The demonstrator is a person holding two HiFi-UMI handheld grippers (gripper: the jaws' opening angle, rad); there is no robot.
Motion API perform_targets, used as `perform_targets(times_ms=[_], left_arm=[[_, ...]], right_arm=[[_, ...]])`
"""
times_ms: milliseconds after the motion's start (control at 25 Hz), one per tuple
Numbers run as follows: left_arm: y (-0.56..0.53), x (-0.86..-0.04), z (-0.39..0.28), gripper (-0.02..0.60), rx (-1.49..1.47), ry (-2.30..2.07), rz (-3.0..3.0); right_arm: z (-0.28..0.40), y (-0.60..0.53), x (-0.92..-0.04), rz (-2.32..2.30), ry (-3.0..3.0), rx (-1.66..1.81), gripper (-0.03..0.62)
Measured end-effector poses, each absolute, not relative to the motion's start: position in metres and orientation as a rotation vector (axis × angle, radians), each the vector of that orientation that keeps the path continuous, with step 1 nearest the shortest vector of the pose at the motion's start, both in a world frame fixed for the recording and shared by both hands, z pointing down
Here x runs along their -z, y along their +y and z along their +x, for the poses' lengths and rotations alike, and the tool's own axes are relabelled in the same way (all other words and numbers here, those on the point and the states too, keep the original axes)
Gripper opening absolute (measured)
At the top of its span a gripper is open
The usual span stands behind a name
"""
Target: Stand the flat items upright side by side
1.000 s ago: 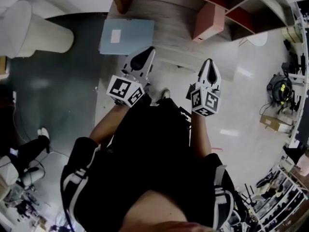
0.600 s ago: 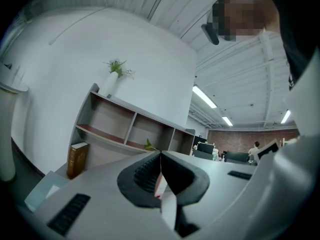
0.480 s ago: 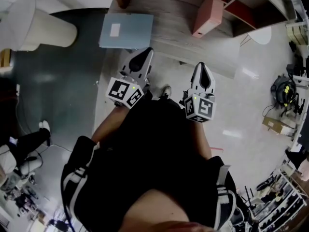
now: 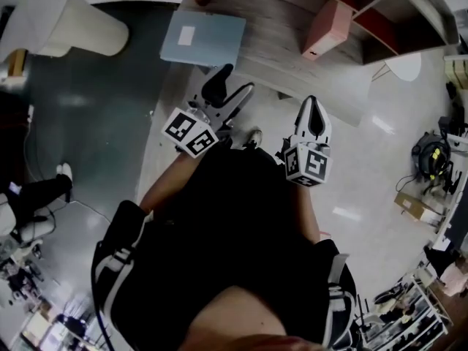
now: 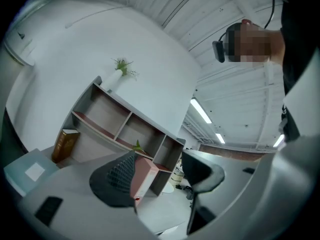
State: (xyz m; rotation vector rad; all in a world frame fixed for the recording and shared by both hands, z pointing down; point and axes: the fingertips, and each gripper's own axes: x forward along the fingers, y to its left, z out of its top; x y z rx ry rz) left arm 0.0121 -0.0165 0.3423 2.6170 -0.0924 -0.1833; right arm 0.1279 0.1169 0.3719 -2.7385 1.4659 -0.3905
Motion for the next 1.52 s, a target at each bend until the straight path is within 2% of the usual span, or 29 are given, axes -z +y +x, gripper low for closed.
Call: perform_targets(times_ms=[680,920,1520], left_arm=[[-0.053,-0.385,-0.103,0.285,0.312,-0.622,2.377],[-0.090,-0.434,-0.138,0.285,0.327,-0.719,2.201],[-0.229,-0.603,-0.163,0.291,0.316,-0.771,1.830]], right_arm=[[0.093,0.046,-0.403,-2.450,1.948,0.450,0.025],[0.069,0.011,-0.419,-2.387,2.067,0.491,0.025],[0.025,-0.117,-0.511,-2.387,2.240,0.694,0.025]])
